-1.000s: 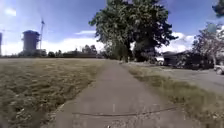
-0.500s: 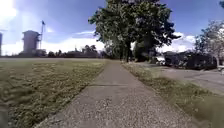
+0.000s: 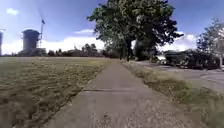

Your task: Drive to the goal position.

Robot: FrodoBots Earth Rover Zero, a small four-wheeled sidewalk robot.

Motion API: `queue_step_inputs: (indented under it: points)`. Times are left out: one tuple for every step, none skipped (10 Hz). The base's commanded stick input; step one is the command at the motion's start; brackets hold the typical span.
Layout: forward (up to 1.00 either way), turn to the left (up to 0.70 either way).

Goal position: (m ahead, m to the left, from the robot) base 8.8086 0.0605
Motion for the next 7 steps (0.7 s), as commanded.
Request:
queue_step_inputs:
  points:
    - [1.0, 0.11]
    - [1.0, 0.33]
    - [1.0, 0.1]
    - [1.0, 0.0]
    - [1.0, 0.0]
    - [1.0, 0.0]
    - [1.0, 0.0]
